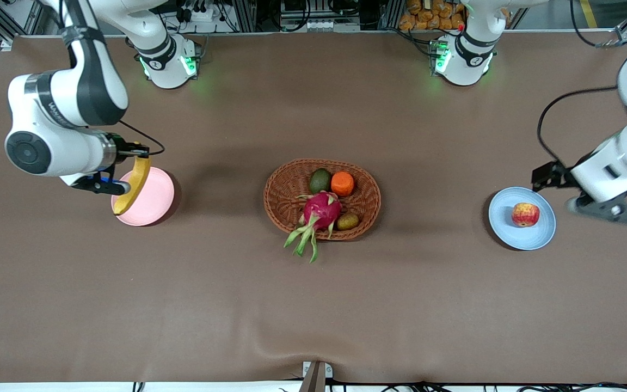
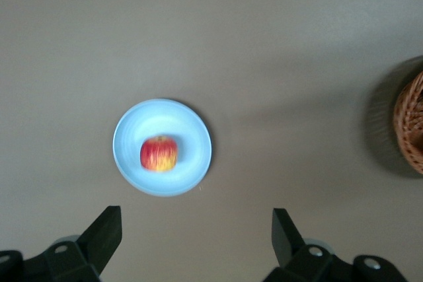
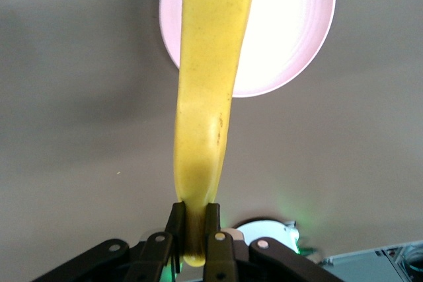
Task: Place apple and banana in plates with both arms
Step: 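Lower the banana onto the pink plate with the right gripper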
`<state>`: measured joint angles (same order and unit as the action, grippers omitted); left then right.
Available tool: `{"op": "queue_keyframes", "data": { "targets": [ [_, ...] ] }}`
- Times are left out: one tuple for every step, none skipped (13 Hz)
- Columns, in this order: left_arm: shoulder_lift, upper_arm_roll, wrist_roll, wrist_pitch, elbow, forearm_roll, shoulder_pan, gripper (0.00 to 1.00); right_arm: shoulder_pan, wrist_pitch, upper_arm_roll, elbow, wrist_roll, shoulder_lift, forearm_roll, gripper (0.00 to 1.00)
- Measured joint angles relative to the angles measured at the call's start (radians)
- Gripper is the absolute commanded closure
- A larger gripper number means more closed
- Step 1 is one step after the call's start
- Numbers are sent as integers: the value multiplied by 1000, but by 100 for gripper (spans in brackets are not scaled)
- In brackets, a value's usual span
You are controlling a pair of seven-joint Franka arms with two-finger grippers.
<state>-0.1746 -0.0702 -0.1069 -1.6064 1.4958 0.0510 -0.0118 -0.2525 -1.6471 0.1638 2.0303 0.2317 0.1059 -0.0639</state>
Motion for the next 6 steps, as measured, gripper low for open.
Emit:
{"op": "queue_keyframes", "data": {
  "targets": [
    [37,3,29,67,1,0,0,0,12,-61,0,55,-27,-1,0,100],
    [72,4,39,110,4,0,0,0,21,-112,0,99,-48,0,0,100],
    [108,6,43,133,14,-1,0,0,29,-156,0,137,-67,0,0,100],
    [144,8,45,143,32,-1,0,0,37,-191,0,162,-78,1,0,100],
    [175,8,46,144,57,-1,0,0,43,-219,0,179,-85,4,0,100],
    [202,8,47,144,83,-1,-2,0,47,-246,-1,194,-88,9,0,100]
  ]
}}
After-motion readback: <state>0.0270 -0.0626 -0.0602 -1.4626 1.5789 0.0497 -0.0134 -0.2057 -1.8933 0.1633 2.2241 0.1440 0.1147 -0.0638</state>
